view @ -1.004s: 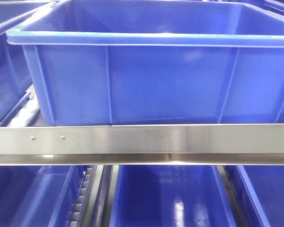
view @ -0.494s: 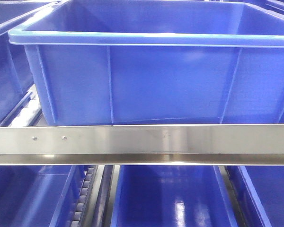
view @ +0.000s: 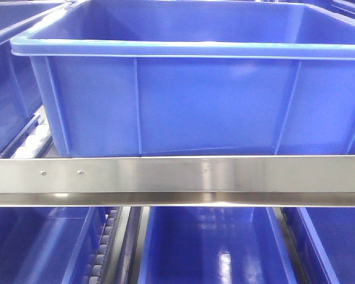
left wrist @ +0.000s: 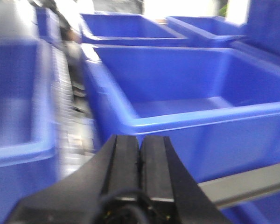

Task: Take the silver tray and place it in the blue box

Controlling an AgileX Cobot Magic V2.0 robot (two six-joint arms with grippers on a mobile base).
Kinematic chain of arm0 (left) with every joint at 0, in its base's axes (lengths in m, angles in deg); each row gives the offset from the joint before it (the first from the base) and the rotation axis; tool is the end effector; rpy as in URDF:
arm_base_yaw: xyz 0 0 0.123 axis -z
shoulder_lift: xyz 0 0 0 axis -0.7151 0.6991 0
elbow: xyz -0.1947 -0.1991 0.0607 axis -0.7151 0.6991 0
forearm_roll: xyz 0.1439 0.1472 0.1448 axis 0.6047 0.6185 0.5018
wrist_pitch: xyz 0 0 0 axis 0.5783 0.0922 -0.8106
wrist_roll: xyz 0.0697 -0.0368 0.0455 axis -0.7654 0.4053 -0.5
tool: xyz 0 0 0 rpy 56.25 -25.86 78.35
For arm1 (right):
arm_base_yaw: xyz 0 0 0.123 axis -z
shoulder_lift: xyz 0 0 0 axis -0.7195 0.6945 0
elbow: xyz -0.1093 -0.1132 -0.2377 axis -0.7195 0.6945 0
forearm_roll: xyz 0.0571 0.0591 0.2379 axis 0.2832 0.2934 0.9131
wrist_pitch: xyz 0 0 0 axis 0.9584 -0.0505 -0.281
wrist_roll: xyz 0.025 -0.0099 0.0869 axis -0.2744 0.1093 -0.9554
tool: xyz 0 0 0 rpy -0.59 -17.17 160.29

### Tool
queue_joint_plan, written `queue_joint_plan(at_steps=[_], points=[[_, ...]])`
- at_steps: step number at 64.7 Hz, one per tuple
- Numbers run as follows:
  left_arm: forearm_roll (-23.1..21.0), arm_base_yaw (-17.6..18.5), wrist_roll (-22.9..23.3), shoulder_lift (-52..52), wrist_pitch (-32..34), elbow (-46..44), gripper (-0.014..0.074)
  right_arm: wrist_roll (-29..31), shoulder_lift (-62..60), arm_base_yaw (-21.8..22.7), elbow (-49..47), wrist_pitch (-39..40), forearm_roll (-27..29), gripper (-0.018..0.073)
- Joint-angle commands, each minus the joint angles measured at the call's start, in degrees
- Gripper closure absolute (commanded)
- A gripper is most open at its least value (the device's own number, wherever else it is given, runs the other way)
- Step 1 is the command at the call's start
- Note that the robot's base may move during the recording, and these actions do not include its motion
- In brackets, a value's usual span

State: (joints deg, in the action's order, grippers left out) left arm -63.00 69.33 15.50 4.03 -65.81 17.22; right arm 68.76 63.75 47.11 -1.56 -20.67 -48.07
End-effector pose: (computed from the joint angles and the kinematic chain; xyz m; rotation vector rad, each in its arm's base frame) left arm 0.0565 -0.0241 0.2721 0.3076 1.4507 -0.3206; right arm 0.0564 -0.0008 0.2075 0.0203 1.4584 -0.0025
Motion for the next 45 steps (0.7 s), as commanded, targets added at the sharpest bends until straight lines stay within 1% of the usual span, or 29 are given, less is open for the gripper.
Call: queue_joint_plan(at_steps=[1, 4, 5, 8, 13, 18, 20, 23, 25, 32, 45], points=[[-8.6, -5.4, -8.6, -1.9, 5.8, 1.0, 0.0689, 0.3, -1.2, 0.2, 0.1, 5.0, -0.1, 0.051], [-8.8, -8.7, -8.5, -3.2, 8.1, 3.6, 0.0689, 0.3, -1.2, 0.2, 0.1, 5.0, -0.1, 0.051], [-9.4, -9.9, -8.4, -3.9, 9.2, 4.8, 0.0689, 0.3, -1.2, 0.2, 0.1, 5.0, -0.1, 0.051], [-10.2, -12.1, -7.7, -5.4, 11.0, 7.3, 0.0689, 0.3, -1.2, 0.2, 0.1, 5.0, -0.1, 0.051], [-10.2, -14.8, -5.2, -8.4, 11.2, 10.6, 0.0689, 0.3, -1.2, 0.2, 0.1, 5.0, -0.1, 0.051], [-10.1, -16.7, -5.0, -10.5, 11.5, 13.2, 0.0689, 0.3, -1.2, 0.2, 0.1, 5.0, -0.1, 0.051], [-10.1, -17.1, -4.9, -10.2, 12.0, 13.9, 0.0689, 0.3, -1.2, 0.2, 0.1, 5.0, -0.1, 0.051], [-9.7, -17.2, -4.9, -10.1, 9.9, 13.9, 0.0689, 0.3, -1.2, 0.2, 0.1, 5.0, -0.1, 0.051], [-9.3, -17.2, -4.6, -10.1, 9.8, 13.9, 0.0689, 0.3, -1.2, 0.2, 0.1, 5.0, -0.1, 0.051], [-6.6, -17.2, -2.2, -10.2, 9.8, 13.9, 0.0689, 0.3, -1.2, 0.2, 0.1, 5.0, -0.1, 0.051], [-7.0, -17.1, -2.1, -10.2, 9.9, 13.9, 0.0689, 0.3, -1.2, 0.2, 0.1, 5.0, -0.1, 0.051]])
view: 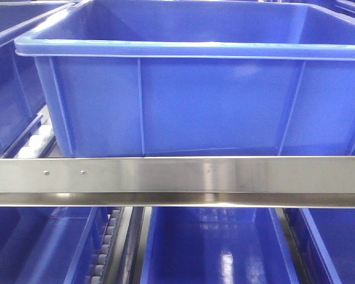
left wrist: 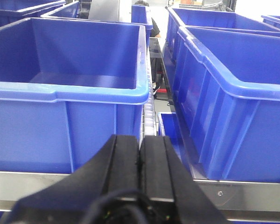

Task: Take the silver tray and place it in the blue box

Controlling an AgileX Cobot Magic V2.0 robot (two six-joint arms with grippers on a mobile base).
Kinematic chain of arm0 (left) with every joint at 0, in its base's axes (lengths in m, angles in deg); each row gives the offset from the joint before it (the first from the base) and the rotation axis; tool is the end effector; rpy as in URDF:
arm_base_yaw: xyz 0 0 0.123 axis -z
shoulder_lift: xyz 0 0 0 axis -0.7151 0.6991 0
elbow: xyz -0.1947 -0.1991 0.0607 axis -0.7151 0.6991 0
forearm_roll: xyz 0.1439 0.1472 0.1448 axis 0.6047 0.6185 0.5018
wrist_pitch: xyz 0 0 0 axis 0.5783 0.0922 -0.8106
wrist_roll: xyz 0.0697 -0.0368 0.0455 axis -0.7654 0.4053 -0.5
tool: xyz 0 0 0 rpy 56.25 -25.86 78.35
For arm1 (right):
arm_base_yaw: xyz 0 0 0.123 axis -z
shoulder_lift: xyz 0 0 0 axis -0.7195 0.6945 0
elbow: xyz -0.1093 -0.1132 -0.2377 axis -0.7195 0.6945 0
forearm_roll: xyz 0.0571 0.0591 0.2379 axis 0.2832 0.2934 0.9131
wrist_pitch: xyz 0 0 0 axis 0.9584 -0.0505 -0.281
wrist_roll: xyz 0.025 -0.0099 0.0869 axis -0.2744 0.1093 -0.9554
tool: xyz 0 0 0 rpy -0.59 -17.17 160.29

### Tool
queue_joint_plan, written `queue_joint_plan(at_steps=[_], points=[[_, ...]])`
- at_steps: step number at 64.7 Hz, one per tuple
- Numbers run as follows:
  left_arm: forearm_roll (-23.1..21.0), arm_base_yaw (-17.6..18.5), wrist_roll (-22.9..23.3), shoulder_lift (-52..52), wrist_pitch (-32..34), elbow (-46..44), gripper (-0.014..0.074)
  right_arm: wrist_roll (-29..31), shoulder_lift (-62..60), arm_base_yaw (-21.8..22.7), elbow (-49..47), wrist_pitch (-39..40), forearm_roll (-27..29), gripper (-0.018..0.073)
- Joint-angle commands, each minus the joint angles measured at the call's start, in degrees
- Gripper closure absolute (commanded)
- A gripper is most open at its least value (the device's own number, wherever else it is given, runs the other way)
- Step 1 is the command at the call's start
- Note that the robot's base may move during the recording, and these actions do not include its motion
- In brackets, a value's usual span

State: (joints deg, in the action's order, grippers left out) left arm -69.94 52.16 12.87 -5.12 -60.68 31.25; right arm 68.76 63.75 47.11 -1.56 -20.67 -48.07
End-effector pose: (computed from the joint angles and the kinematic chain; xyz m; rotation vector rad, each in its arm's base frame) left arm 0.0560 -0.0064 0.2069 0.0372 1.4720 -0.1435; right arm 0.0564 -0.0008 0.2075 0.0203 1.4584 -0.0025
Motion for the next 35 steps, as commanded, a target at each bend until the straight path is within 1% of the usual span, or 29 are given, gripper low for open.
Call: queue_joint_plan(at_steps=[1, 35], points=[[0.0, 0.0, 0.5, -1.1, 4.8, -0.2, 0.0689, 0.3, -1.2, 0.2, 0.1, 5.0, -0.1, 0.051], [0.0, 0.0, 0.5, -1.1, 4.8, -0.2, 0.069, 0.3, -1.2, 0.2, 0.1, 5.0, -0.1, 0.051]])
